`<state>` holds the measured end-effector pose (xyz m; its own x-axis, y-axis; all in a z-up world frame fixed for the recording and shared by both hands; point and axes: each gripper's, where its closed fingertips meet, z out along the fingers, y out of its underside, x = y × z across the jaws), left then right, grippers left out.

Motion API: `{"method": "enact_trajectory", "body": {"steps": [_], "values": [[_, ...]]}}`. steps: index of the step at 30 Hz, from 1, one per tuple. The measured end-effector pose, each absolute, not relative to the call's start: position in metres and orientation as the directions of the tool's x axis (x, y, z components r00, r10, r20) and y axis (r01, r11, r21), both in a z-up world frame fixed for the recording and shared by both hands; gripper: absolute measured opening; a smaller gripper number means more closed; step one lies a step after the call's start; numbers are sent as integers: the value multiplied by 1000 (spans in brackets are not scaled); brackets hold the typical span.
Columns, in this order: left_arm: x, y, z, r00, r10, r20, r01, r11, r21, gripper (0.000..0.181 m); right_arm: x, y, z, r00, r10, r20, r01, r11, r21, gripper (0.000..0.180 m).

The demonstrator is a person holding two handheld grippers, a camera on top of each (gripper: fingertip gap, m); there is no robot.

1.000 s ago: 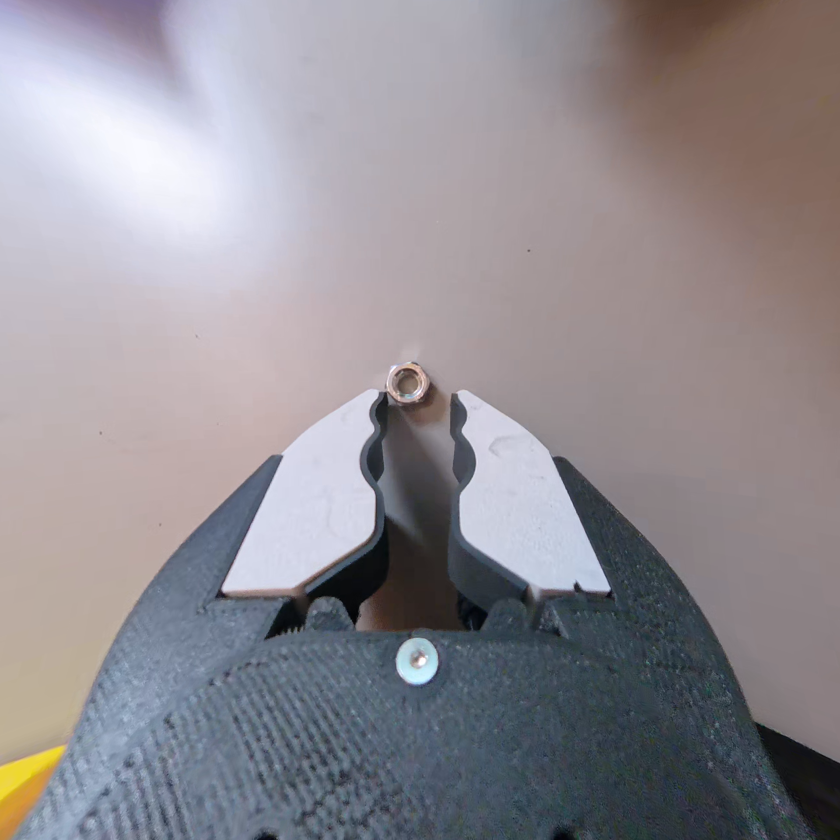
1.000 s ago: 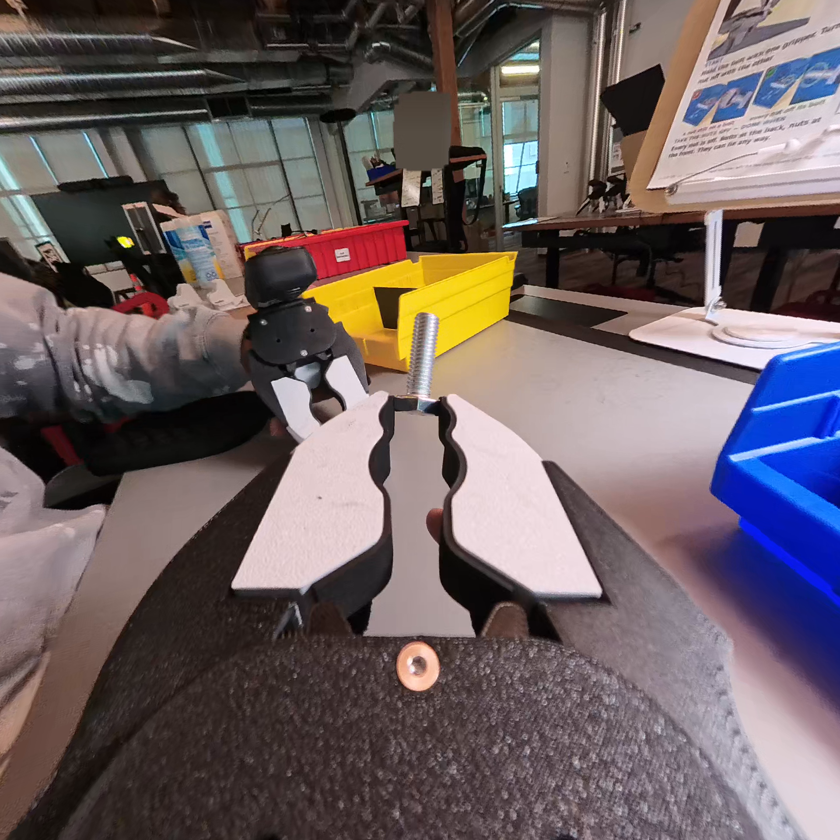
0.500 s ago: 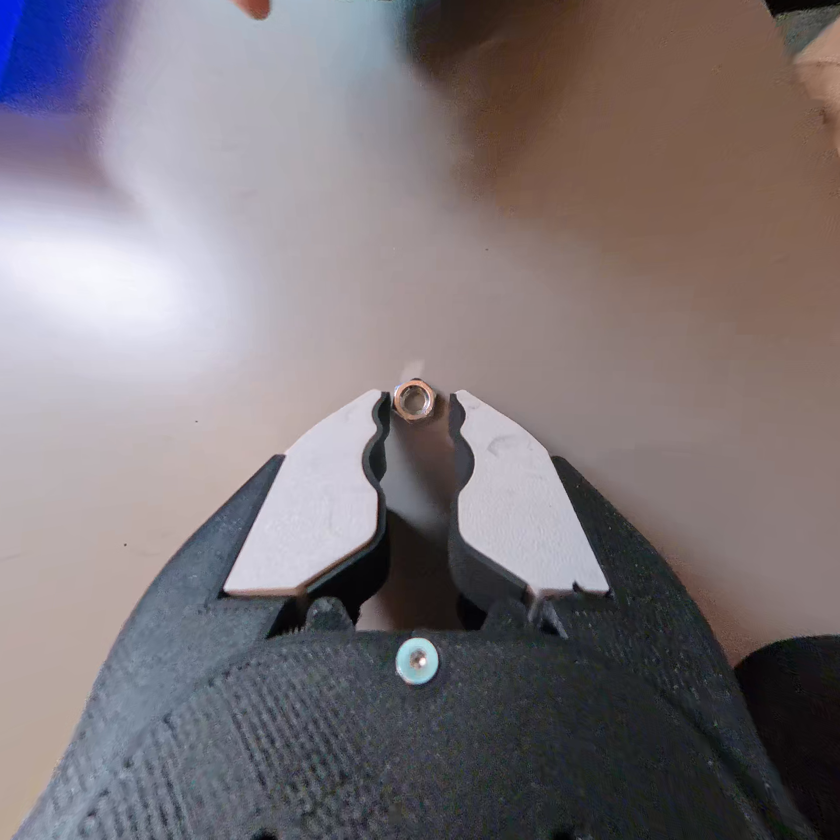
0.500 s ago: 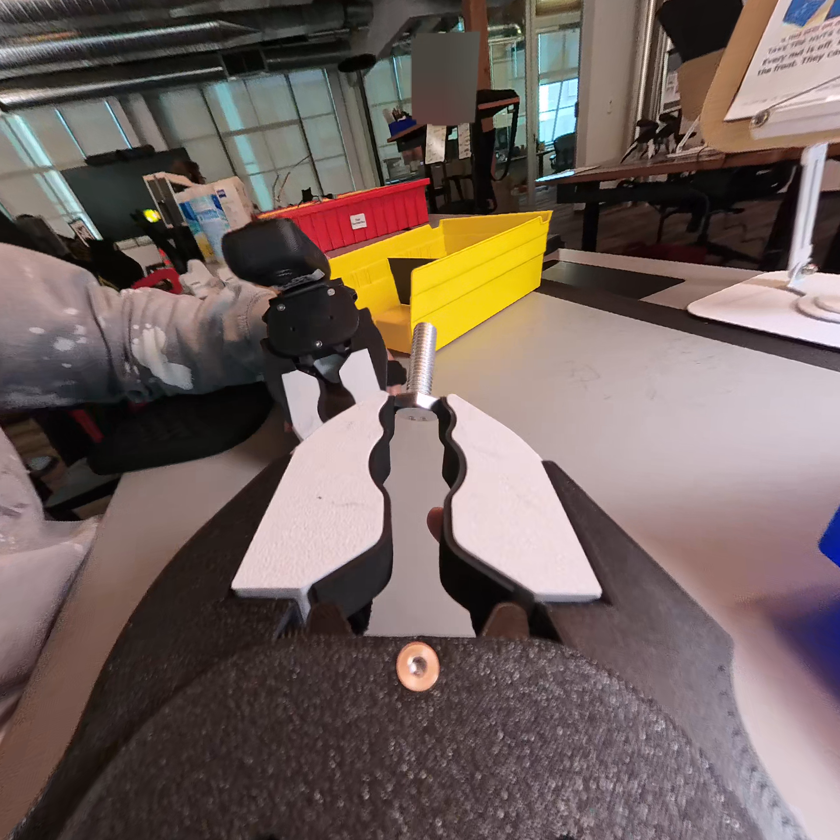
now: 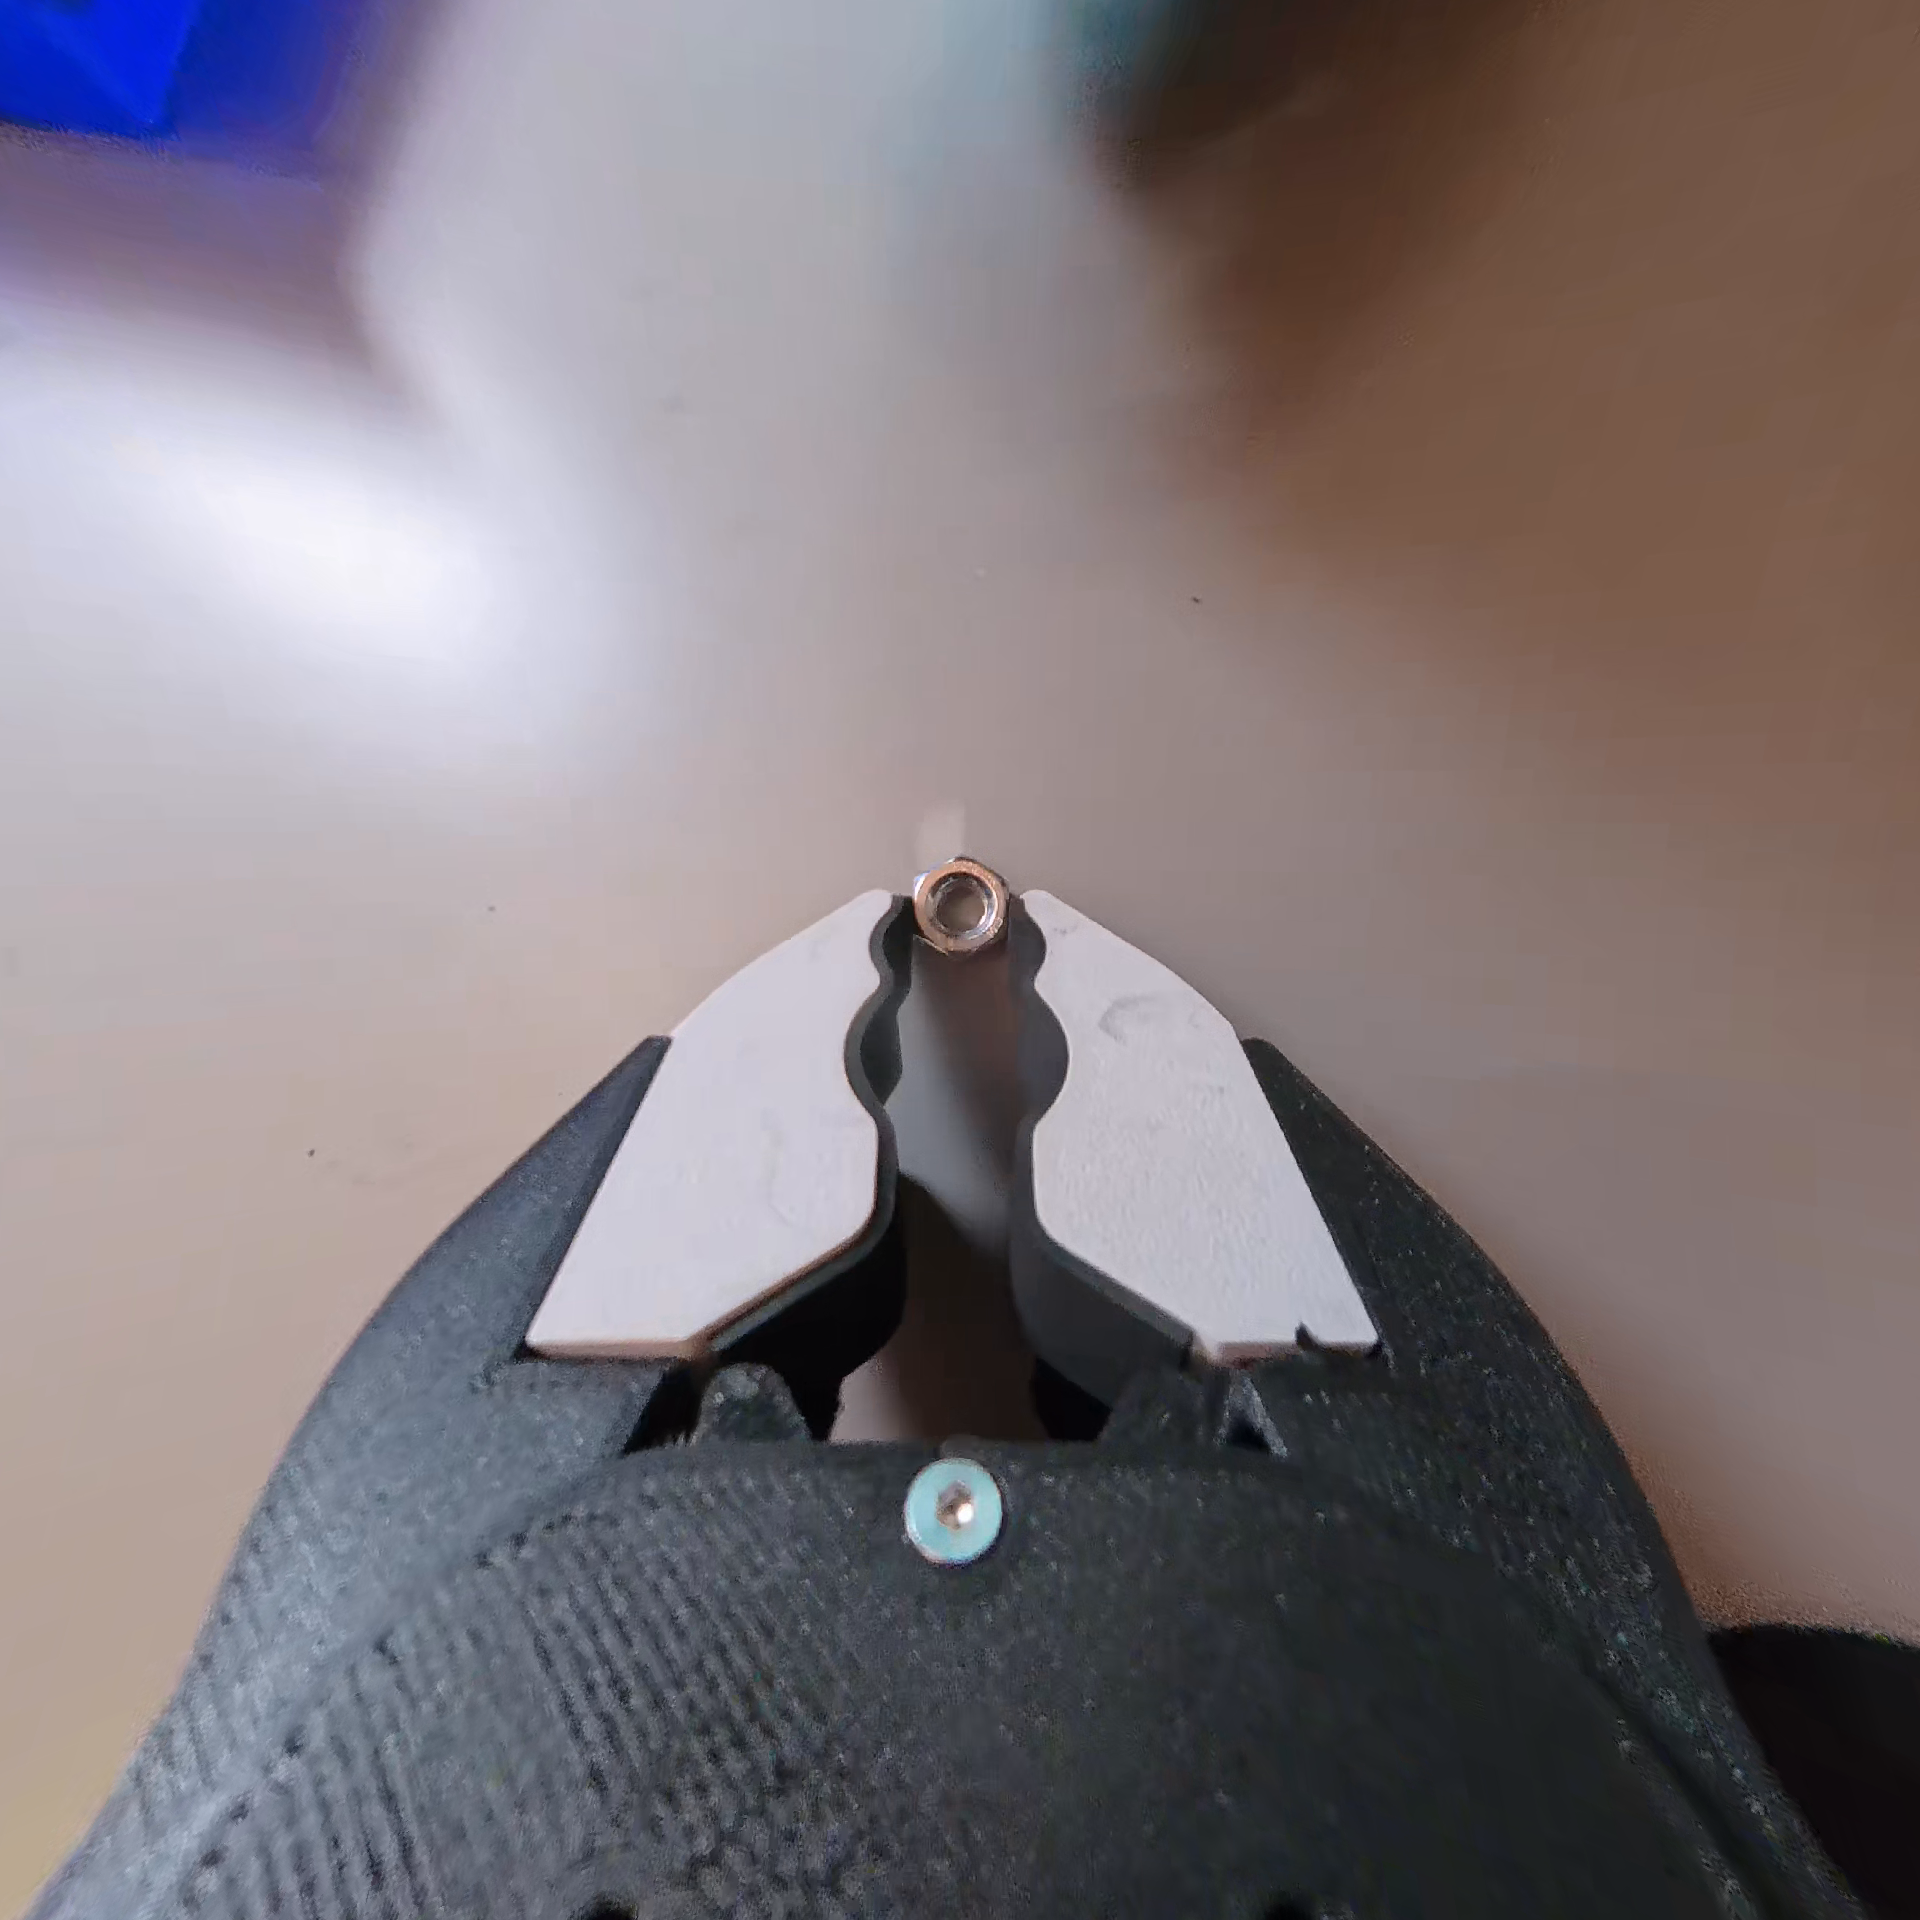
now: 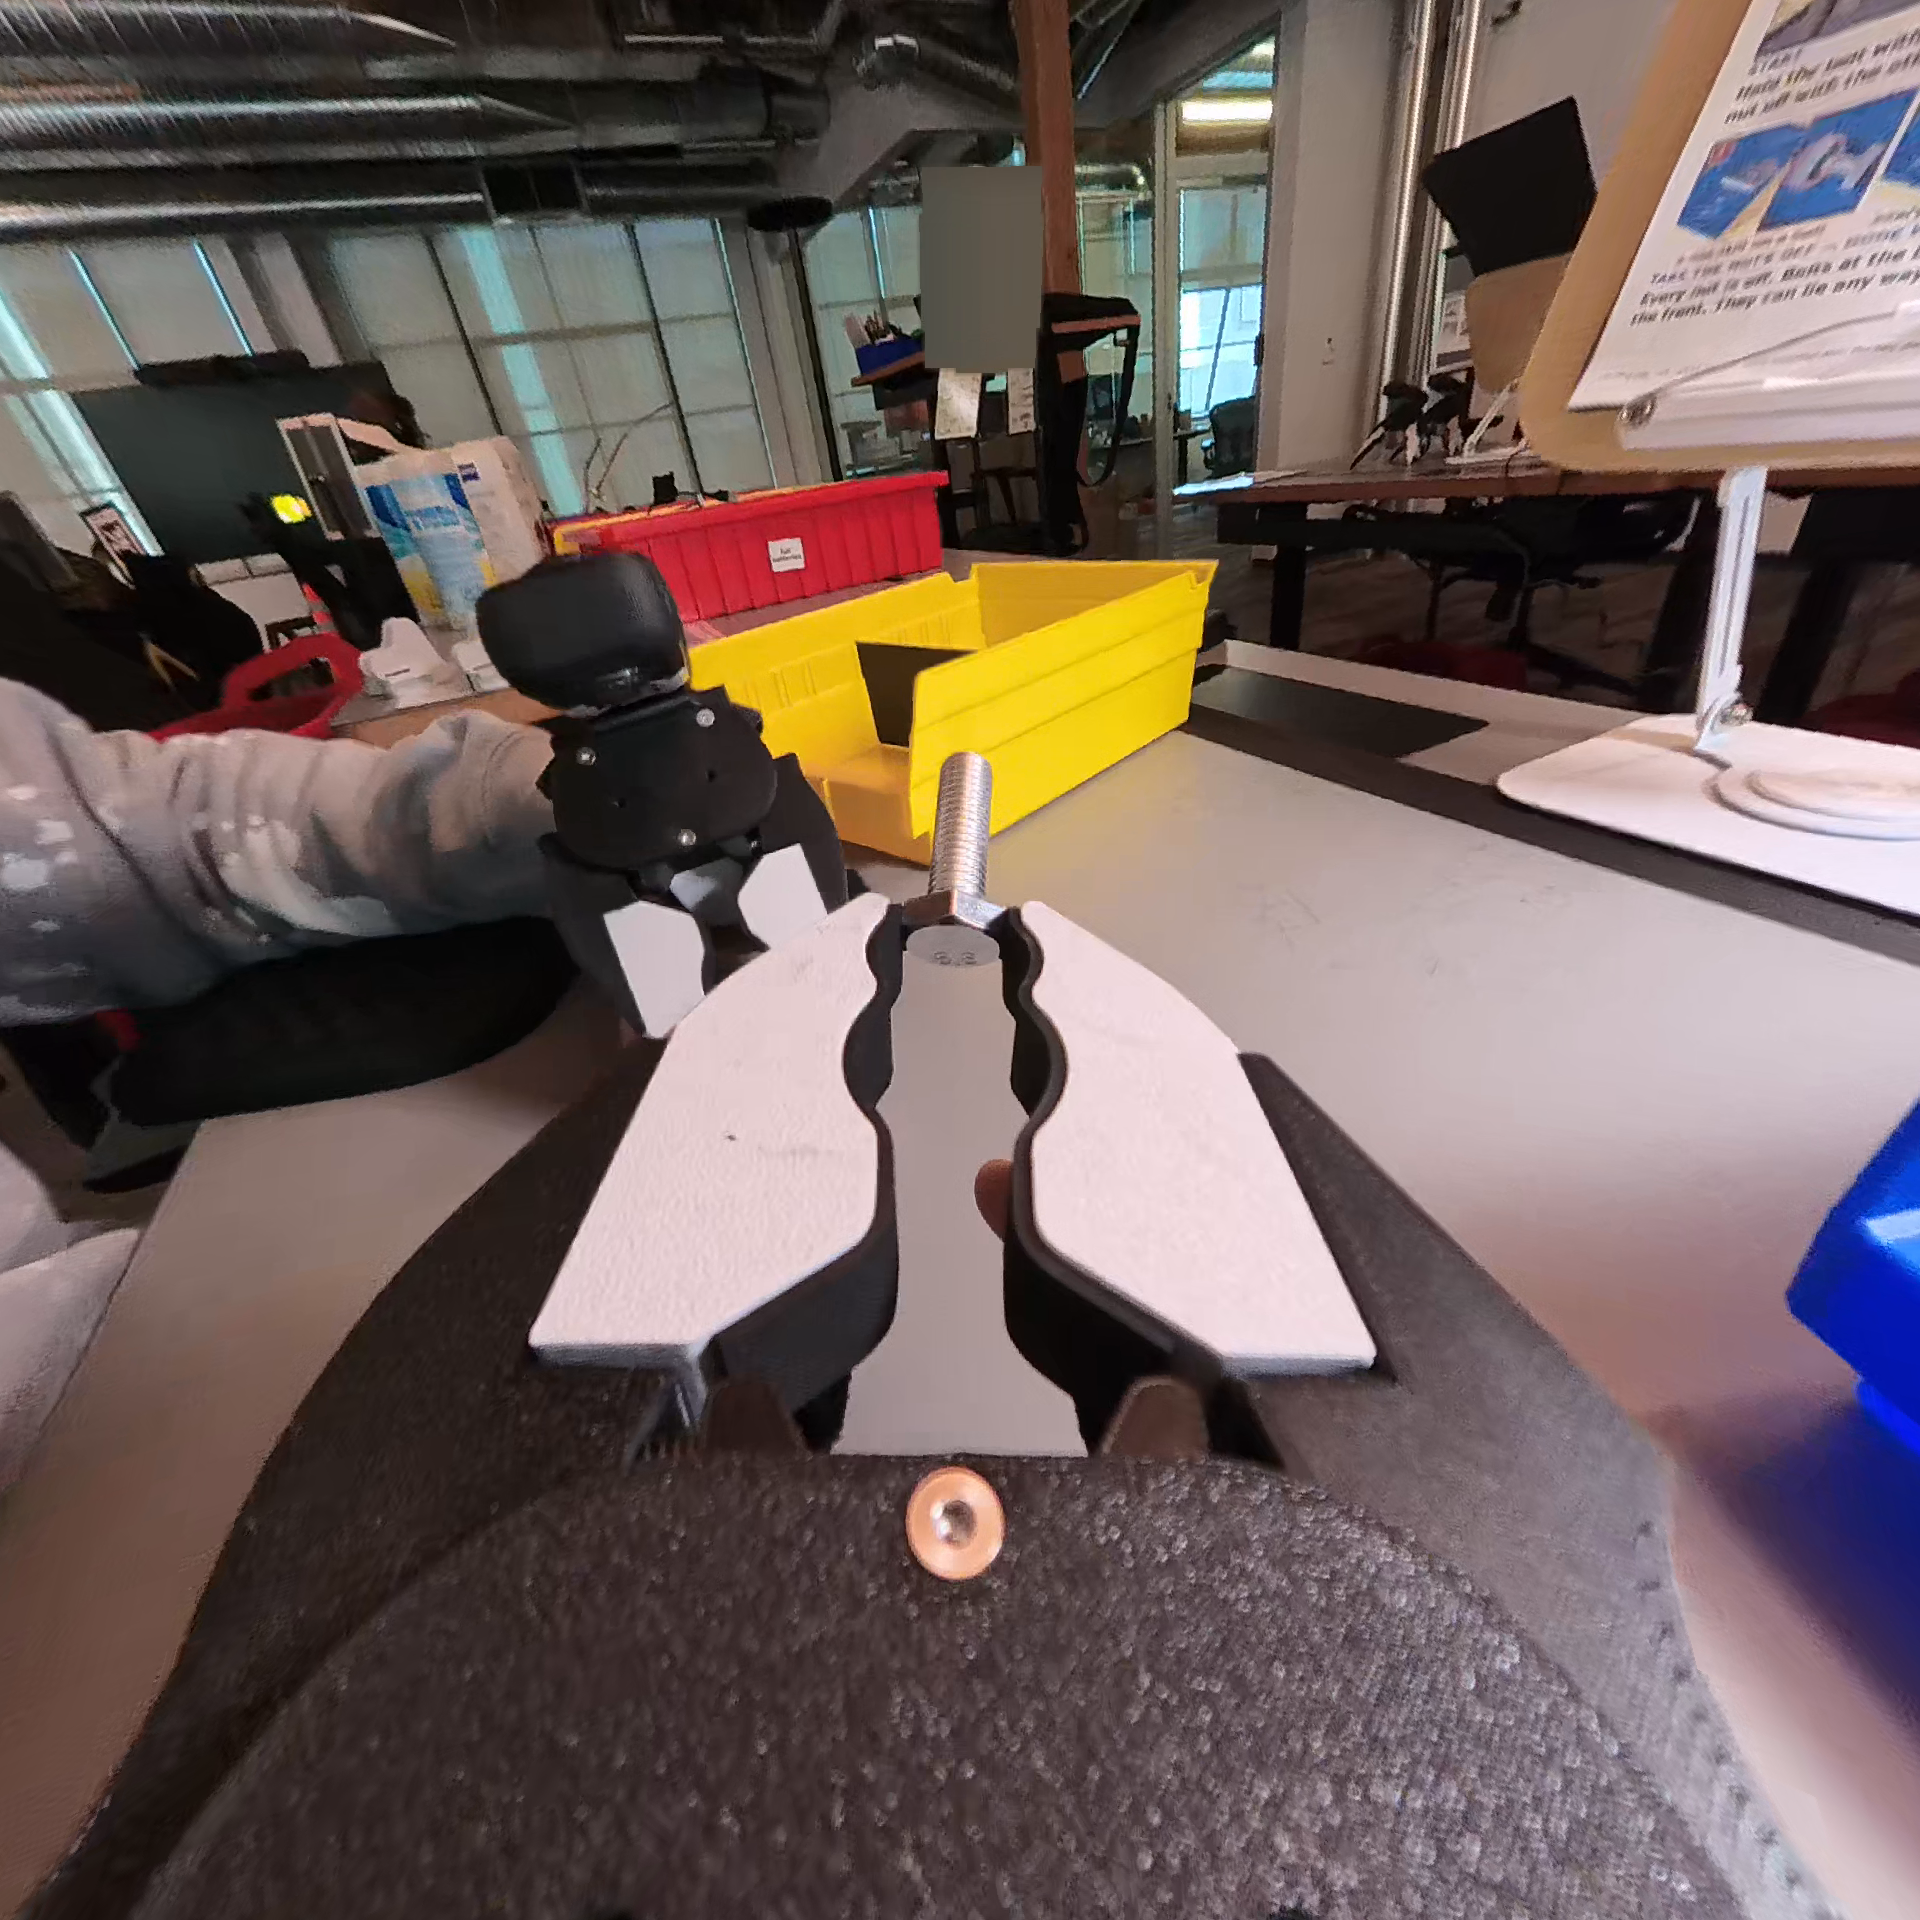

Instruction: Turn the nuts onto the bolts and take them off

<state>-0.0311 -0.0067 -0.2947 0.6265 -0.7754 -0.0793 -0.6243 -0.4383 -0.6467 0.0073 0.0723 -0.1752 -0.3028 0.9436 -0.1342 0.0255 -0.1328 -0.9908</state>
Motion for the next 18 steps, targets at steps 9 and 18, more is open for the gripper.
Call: {"method": "enact_trajectory", "body": {"steps": [9, 18], "values": [[-53, 26, -239, 770, -634, -67, -448, -463, -765, 19, -31, 76, -123, -271, 957, -105, -197, -162, -967, 18], [-49, 53, -120, 717, -697, -16, -301, -289, -909, 18, -39, 64, -101, -439, 878, -190, -262, -327, -908, 18]]}}
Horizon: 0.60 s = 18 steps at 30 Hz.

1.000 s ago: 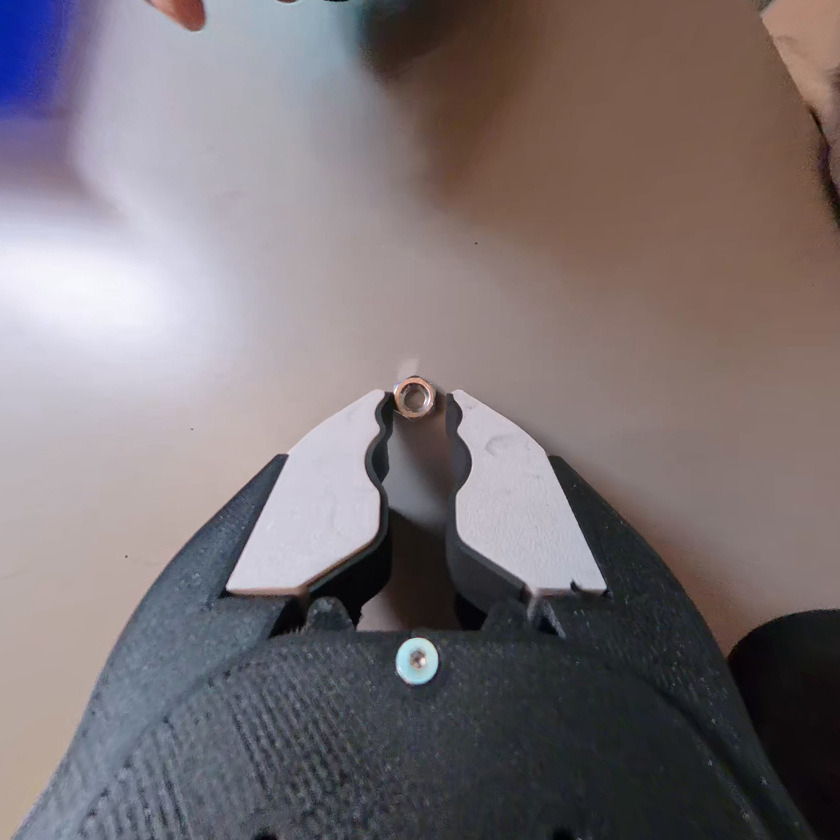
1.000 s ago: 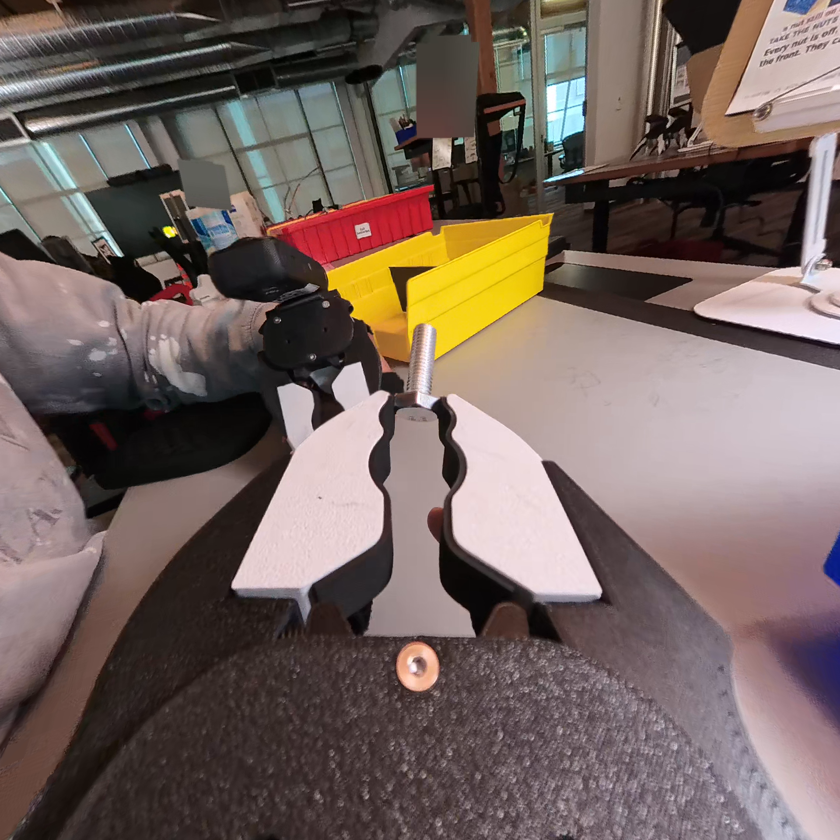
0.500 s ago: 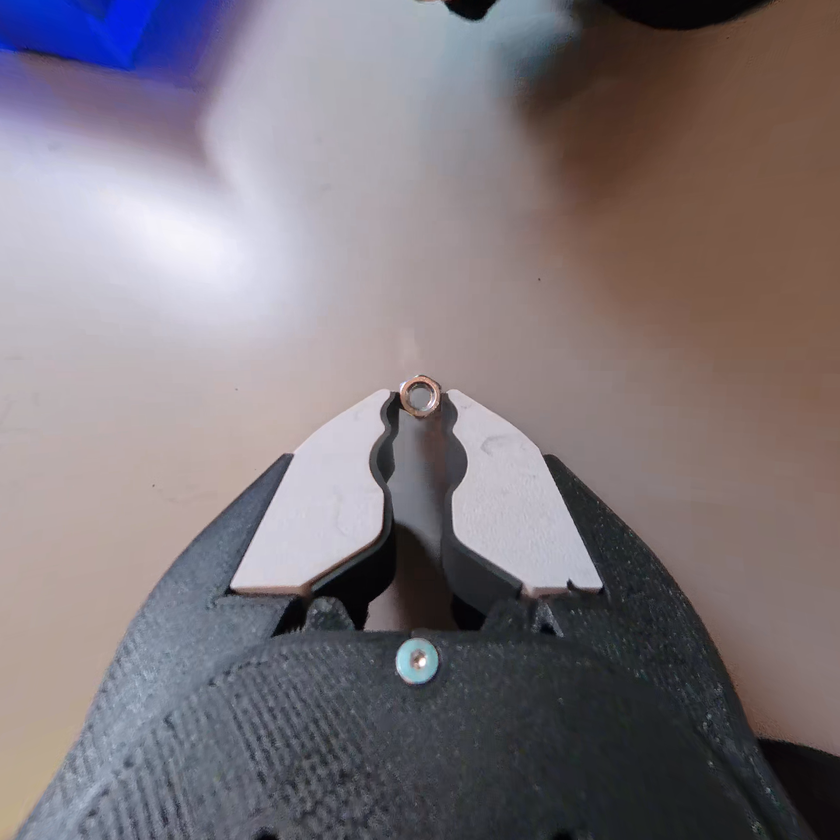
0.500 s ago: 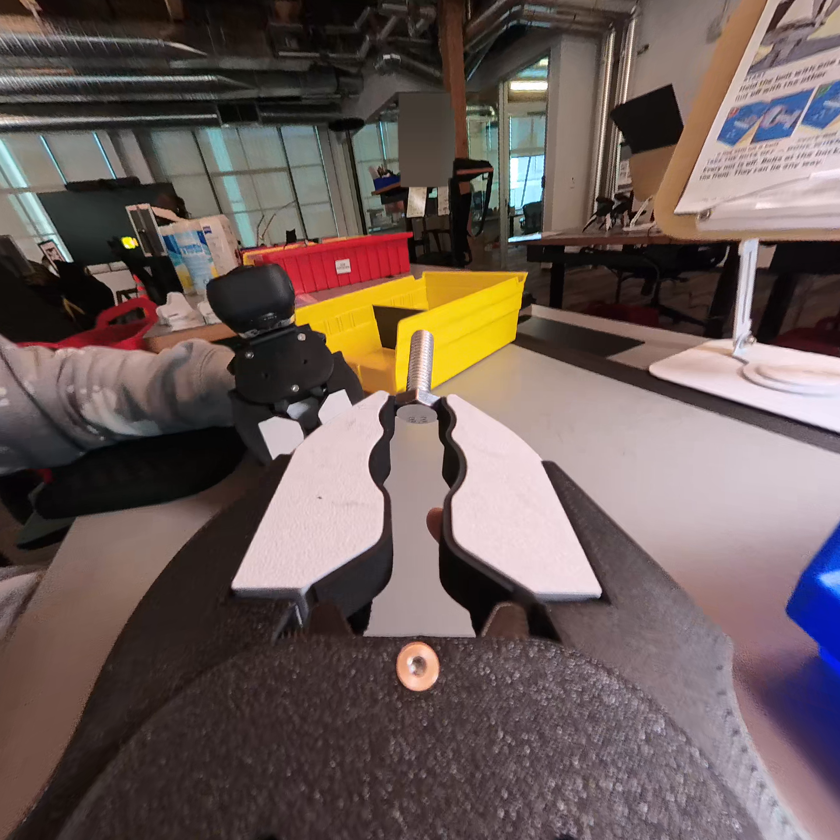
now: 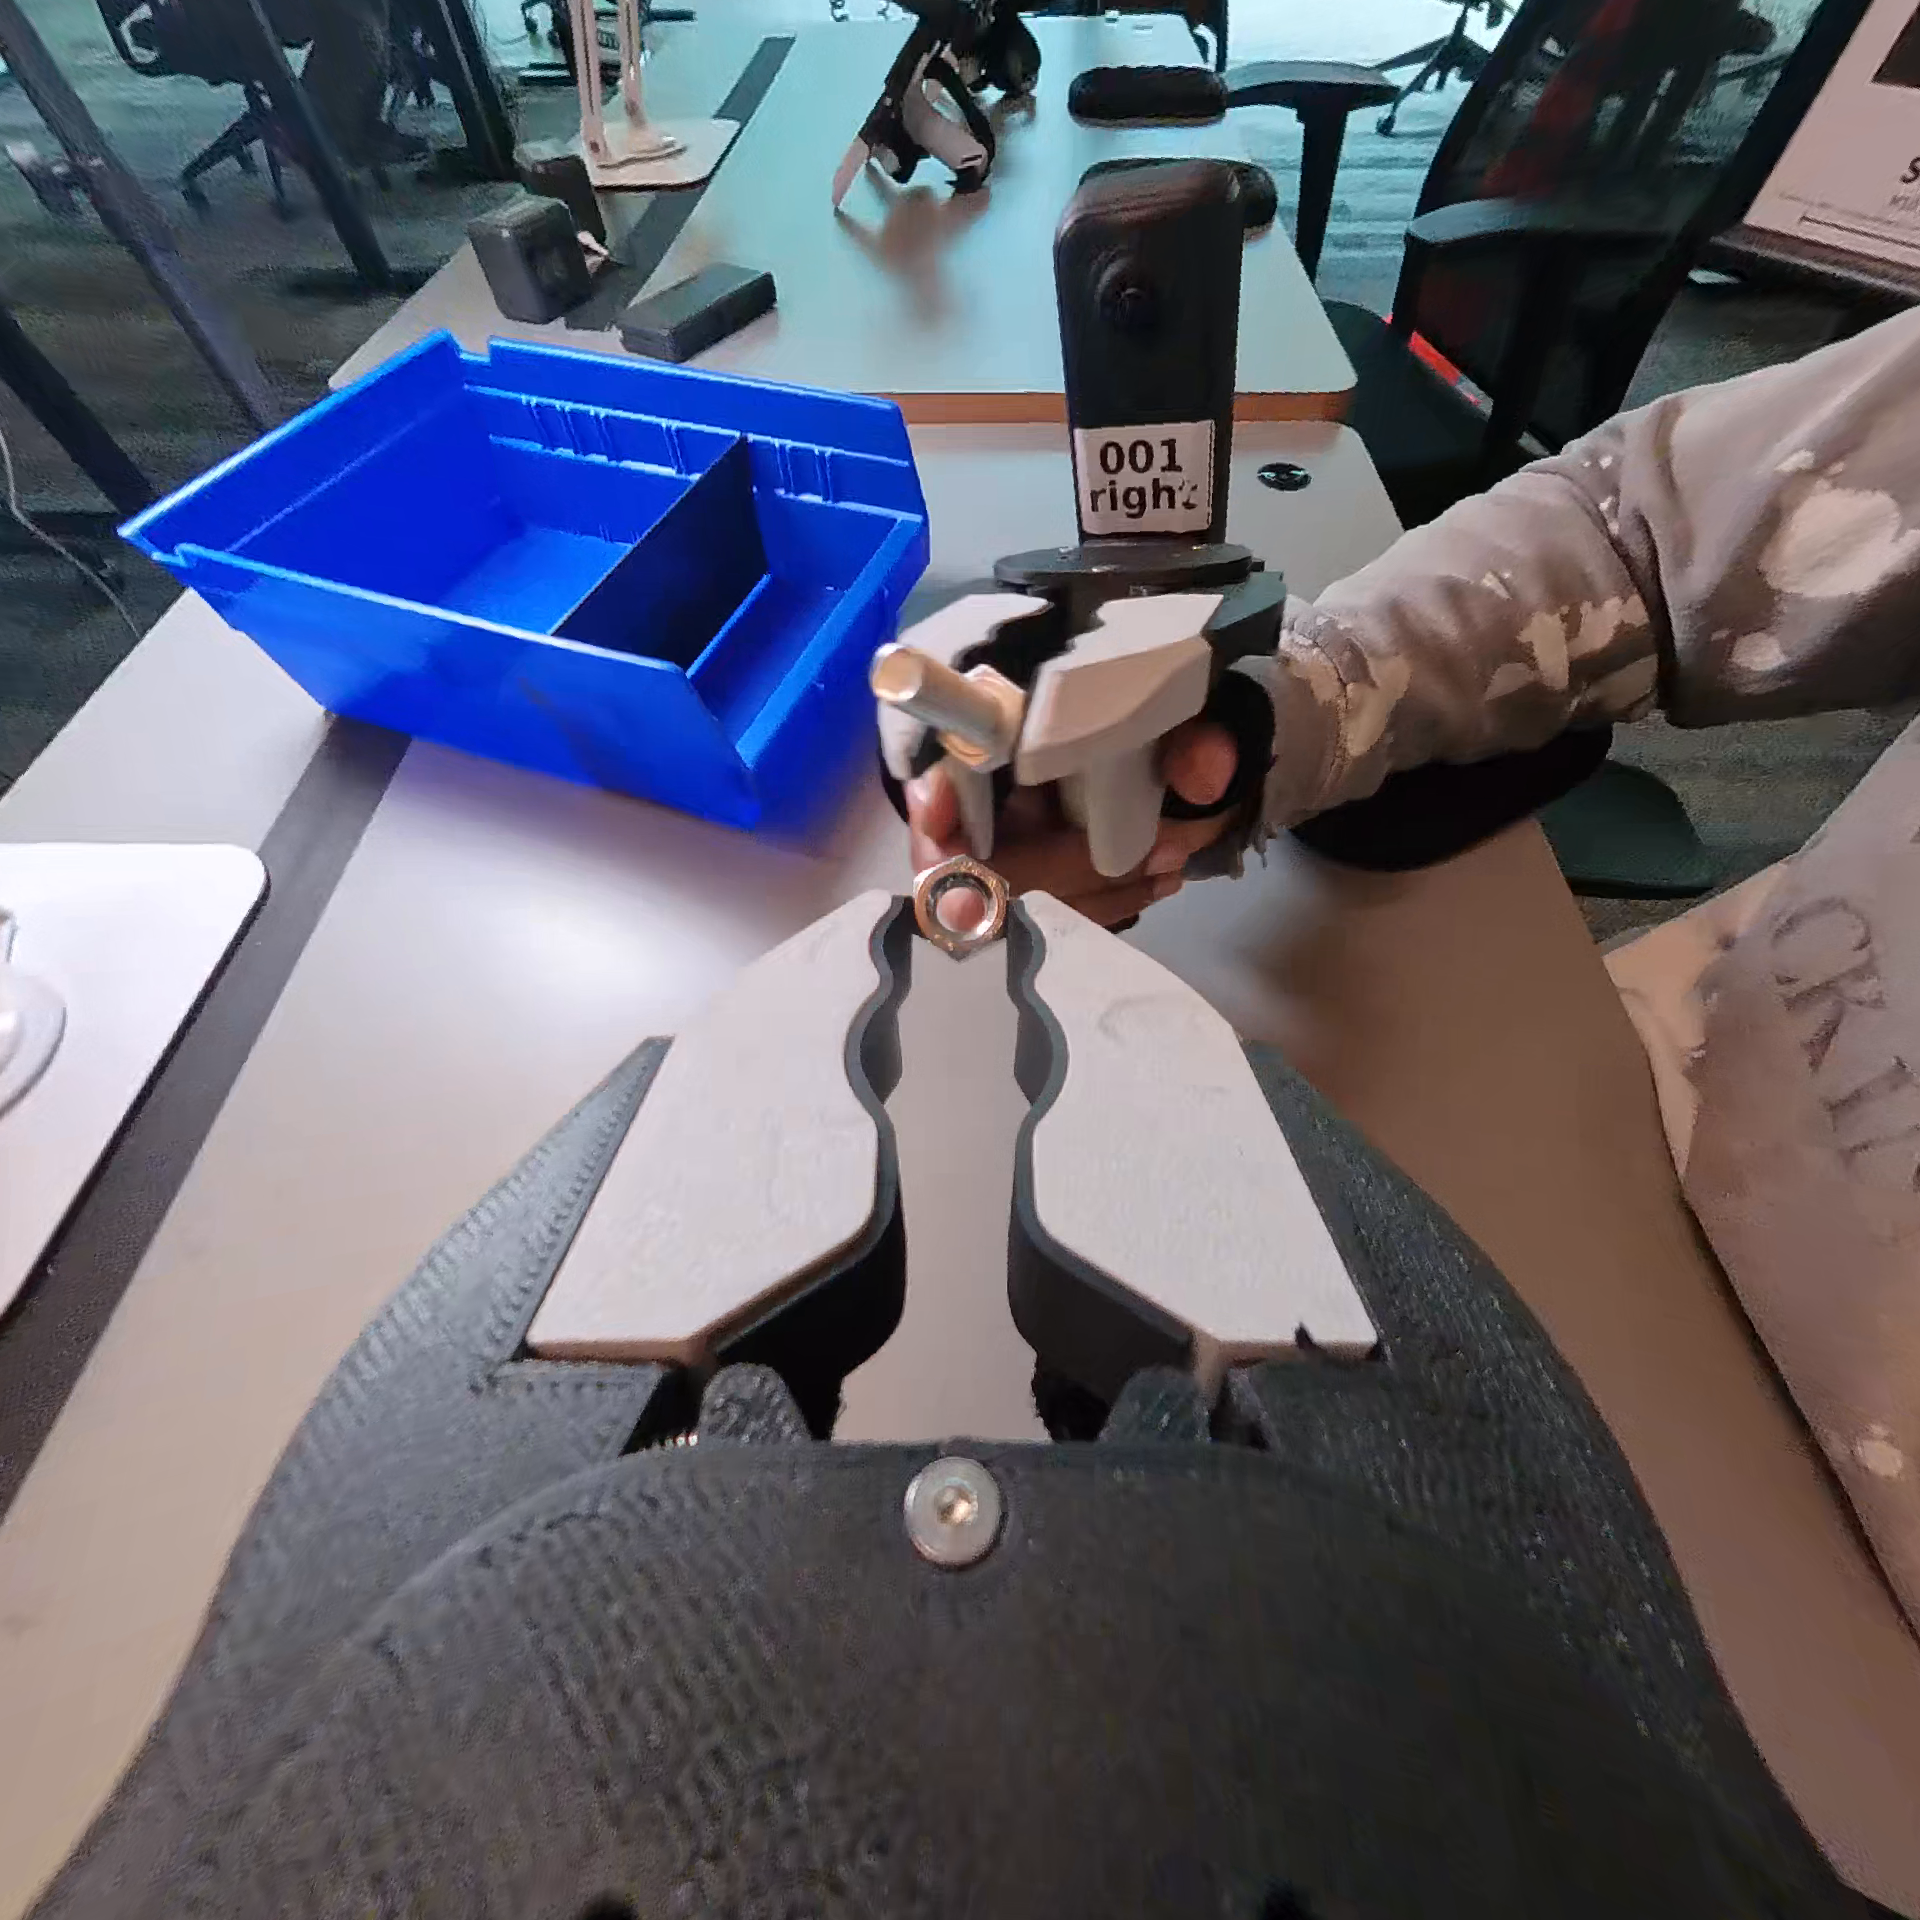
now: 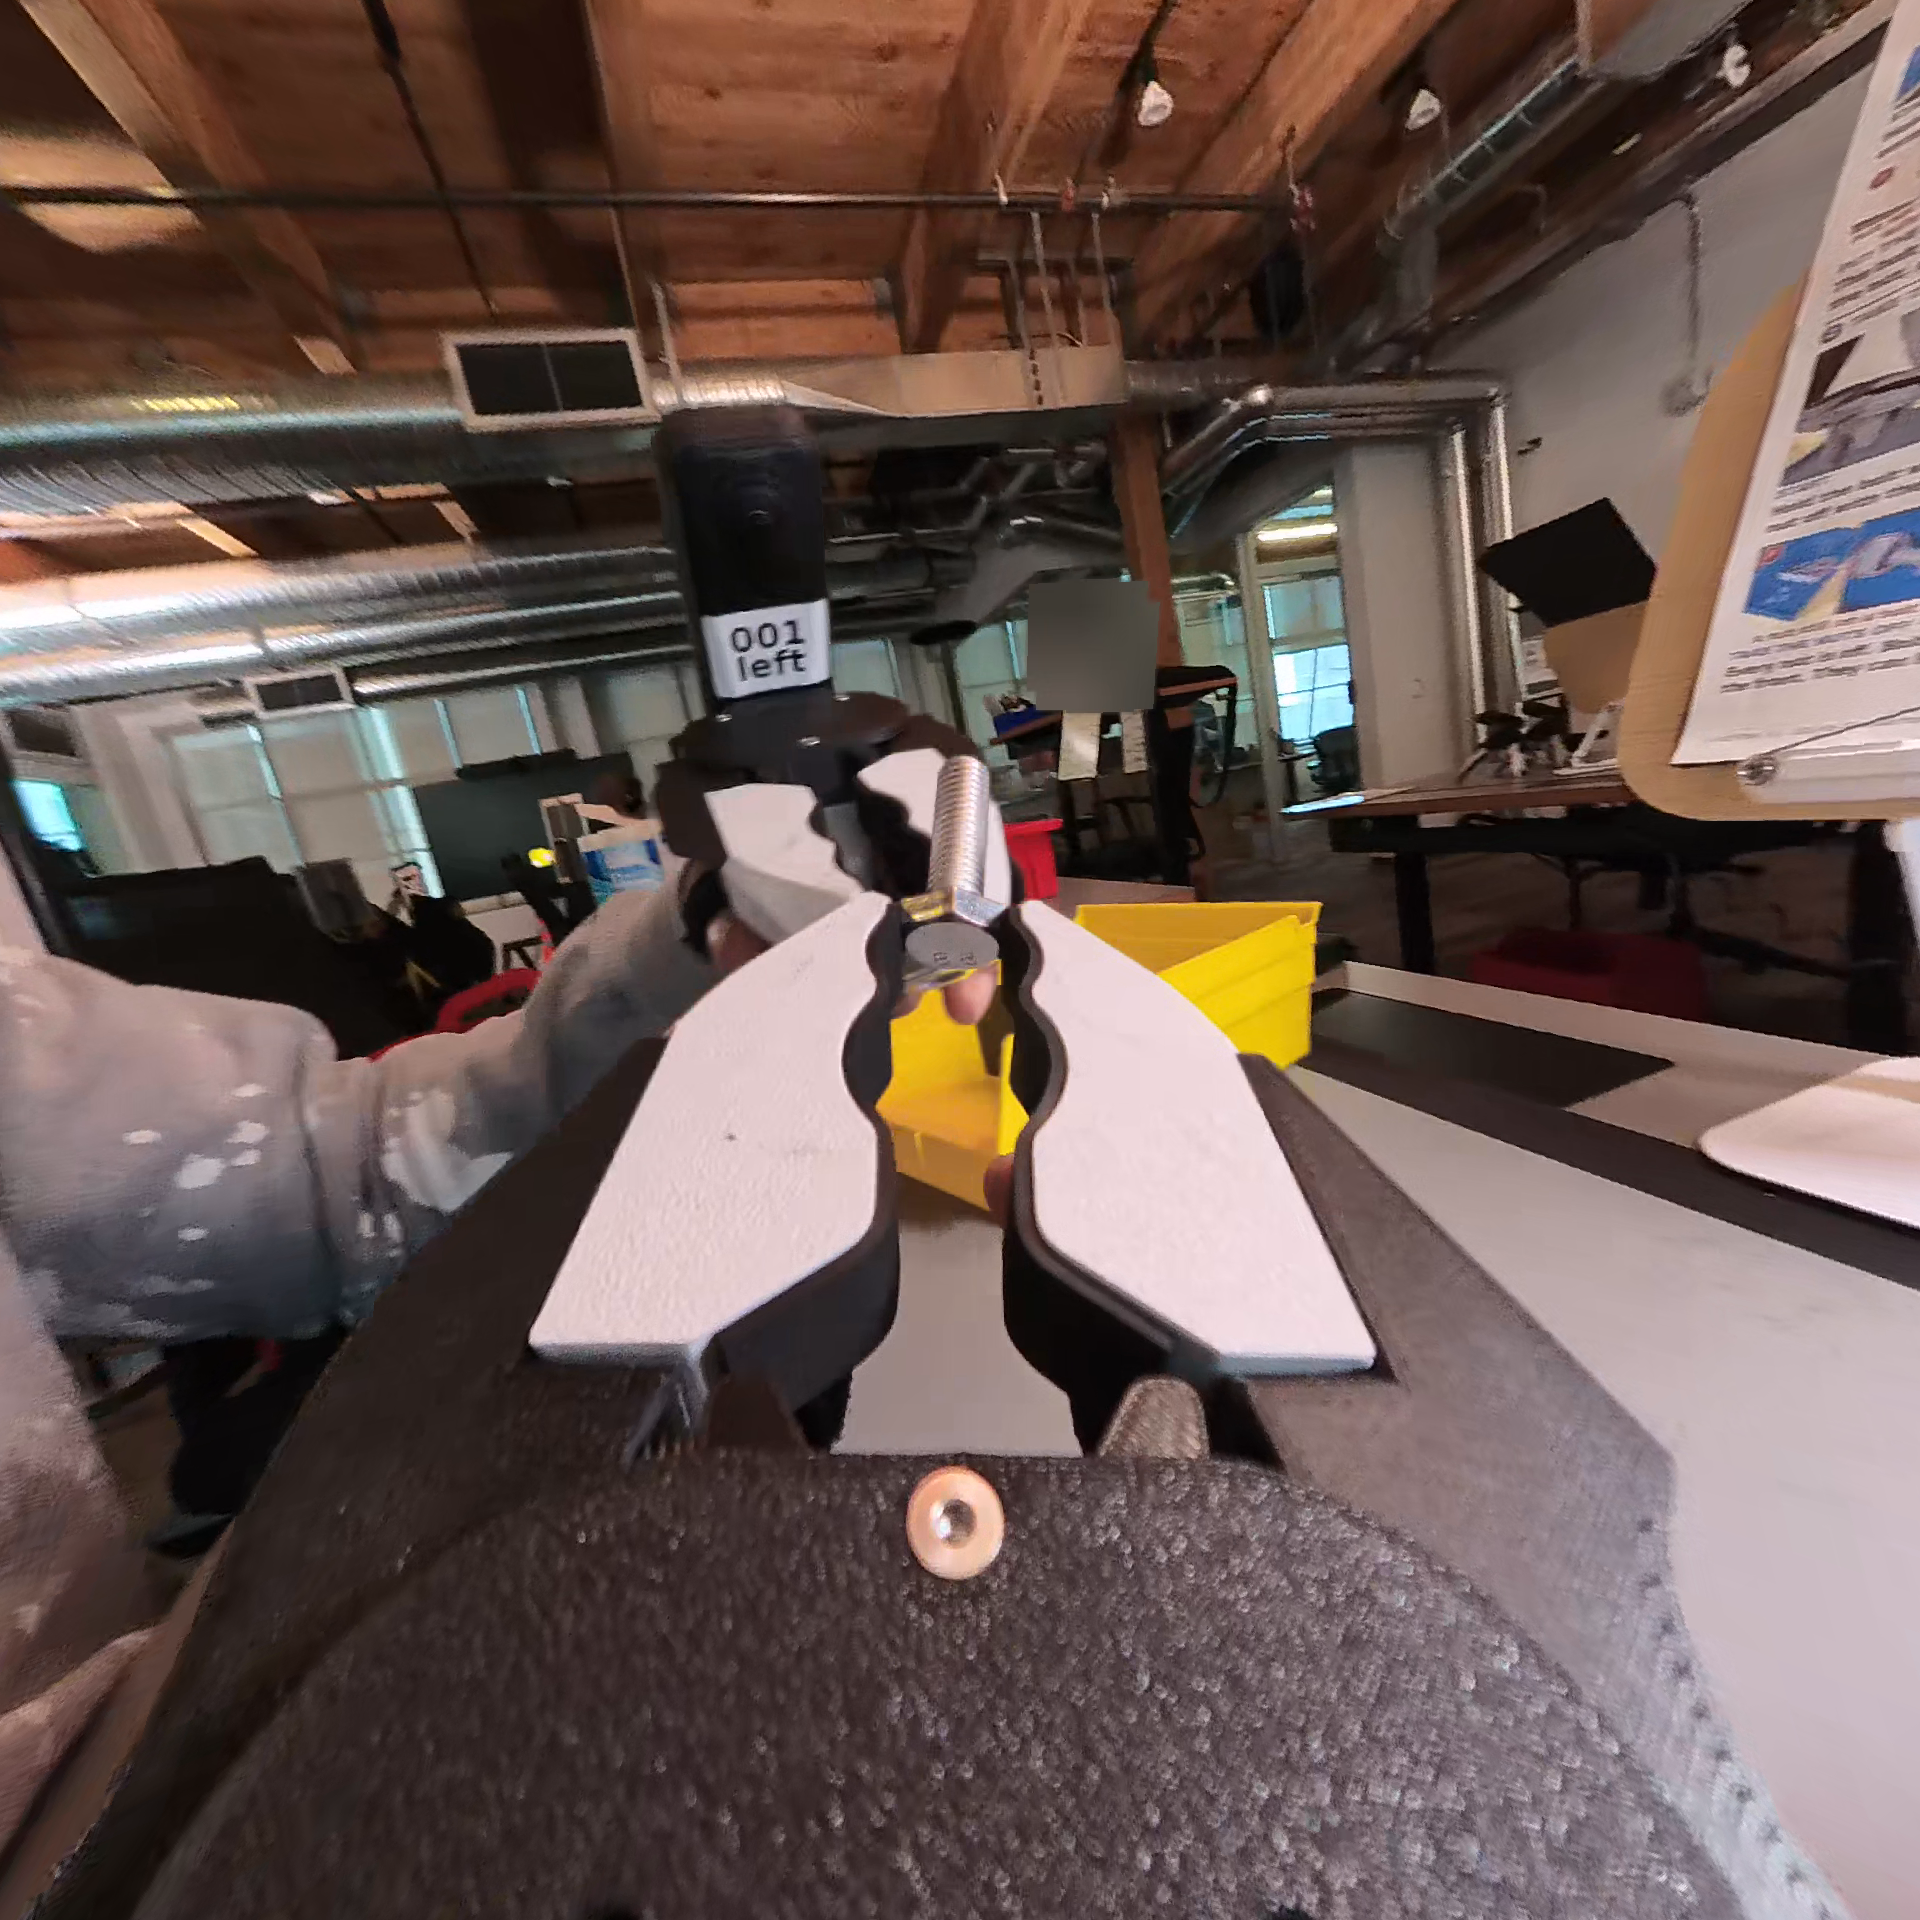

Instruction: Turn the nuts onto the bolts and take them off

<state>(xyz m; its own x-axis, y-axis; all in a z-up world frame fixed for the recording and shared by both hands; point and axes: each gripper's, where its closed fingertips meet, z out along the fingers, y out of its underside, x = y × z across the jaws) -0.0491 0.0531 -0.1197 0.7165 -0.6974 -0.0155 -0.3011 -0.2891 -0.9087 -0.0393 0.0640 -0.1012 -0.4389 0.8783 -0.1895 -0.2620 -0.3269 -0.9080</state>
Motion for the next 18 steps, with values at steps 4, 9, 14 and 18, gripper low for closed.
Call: {"method": "enact_trajectory", "body": {"steps": [4, 9, 14, 18], "values": [[-34, 56, -111, 658, -753, 9, -286, -261, -922, 18, -22, 55, -103, -493, 855, -157, -236, -306, -922, 18], [-18, 57, -100, 619, -785, 28, -261, -240, -935, 18, -11, 53, -108, -500, 857, -124, -219, -264, -939, 18], [-7, 57, -105, 610, -791, 42, -251, -243, -937, 18, -13, 49, -120, -459, 885, -78, -181, -179, -967, 18], [-11, 56, -113, 629, -777, 29, -269, -253, -929, 18, -17, 45, -130, -425, 904, -47, -147, -120, -982, 18]]}}
